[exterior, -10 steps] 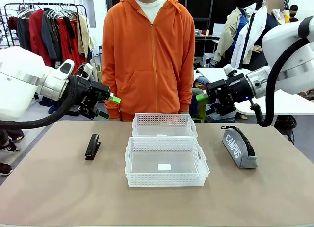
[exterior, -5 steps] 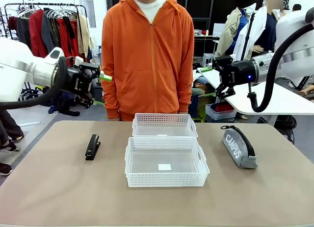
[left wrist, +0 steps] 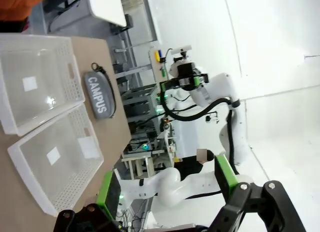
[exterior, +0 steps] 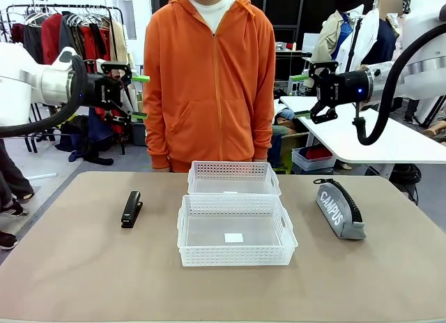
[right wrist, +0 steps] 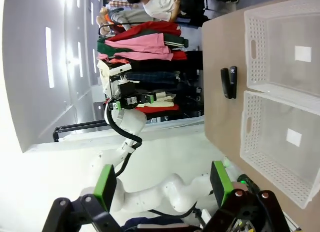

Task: Distribute items into two baskets.
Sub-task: Pick up the Pencil pouch that the person points to.

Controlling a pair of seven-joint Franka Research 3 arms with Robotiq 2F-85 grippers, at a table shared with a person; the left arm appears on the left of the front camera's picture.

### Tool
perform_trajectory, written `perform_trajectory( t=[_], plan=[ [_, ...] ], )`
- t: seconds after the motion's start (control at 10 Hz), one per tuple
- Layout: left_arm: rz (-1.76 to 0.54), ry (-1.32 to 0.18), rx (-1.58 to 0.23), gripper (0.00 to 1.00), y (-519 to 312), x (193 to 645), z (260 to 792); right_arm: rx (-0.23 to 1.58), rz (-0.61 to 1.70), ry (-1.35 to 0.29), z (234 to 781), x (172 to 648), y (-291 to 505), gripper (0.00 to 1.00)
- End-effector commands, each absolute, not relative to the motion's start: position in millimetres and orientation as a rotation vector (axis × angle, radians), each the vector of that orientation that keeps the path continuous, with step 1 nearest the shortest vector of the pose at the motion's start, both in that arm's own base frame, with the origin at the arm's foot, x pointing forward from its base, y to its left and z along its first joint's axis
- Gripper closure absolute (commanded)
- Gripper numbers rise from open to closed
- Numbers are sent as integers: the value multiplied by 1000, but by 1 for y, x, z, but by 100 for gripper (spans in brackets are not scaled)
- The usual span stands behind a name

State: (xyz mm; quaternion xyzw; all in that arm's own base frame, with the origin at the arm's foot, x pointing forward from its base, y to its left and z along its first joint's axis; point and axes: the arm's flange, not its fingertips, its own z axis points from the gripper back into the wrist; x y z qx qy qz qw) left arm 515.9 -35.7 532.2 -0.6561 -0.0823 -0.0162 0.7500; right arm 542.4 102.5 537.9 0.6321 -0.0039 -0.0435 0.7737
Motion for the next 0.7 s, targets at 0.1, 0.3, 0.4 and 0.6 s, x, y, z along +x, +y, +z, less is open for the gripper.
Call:
perform_trajectory(
  t=[0.1,0.3,0.4,0.6],
  plan=[
    [-29,-166,-1499,0,-35,520,549,1469,-119,69,565,560,96,0],
    [-10,-187,-1537,0,-38,521,554,1490,-104,76,568,559,96,0],
    [-21,-176,-1530,0,-40,521,554,1509,-98,70,570,559,94,0],
    [-47,-157,-1507,0,-47,521,548,1526,-70,39,568,558,91,0]
  ],
)
